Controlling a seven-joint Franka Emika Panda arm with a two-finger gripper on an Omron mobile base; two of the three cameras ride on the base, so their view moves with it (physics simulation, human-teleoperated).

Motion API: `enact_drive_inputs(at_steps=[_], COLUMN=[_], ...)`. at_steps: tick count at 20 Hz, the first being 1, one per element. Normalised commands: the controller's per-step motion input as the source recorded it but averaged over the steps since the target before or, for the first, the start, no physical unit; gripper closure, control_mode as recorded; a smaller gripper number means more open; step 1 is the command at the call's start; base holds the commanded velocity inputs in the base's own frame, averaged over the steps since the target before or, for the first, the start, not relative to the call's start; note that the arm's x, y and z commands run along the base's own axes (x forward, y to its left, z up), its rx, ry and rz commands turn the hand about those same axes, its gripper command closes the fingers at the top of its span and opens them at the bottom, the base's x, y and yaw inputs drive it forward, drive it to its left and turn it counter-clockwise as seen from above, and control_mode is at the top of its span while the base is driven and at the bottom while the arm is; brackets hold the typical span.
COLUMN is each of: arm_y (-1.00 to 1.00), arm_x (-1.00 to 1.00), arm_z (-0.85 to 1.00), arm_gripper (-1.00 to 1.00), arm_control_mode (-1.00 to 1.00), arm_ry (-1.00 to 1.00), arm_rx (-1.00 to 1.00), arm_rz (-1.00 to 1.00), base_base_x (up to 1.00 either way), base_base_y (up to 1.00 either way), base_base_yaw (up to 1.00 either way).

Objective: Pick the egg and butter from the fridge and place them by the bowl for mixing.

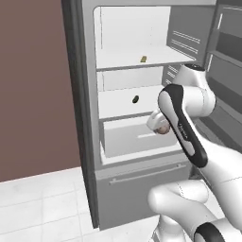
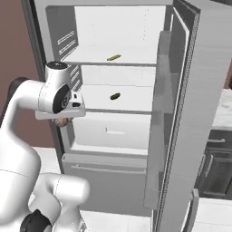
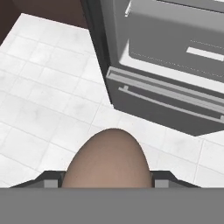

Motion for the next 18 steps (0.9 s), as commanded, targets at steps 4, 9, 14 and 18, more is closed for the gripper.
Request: enact_drive_inputs(at_steps=[4,9,14,18], arm_y=[0.0,0.0,0.0,0.0], arm_x=[0.0,0.0,0.0,0.0], arm_z=[0.0,0.0,0.0,0.0], arm_gripper=[1.0,1.0,1.0,1.0], arm_control_mode=[1.0,1.0,1.0,1.0], arm_ry=[0.0,0.0,0.0,0.0], arm_rx=[0.0,0.0,0.0,0.0], arm_rz=[0.0,0.0,0.0,0.0], base_base_x=[0.14,0.08,-0.26,-0.57], base_base_y=[0.49,0.31,0.21,0.36], base_base_yaw=[-0.46,-0.73,-0.76,-0.49])
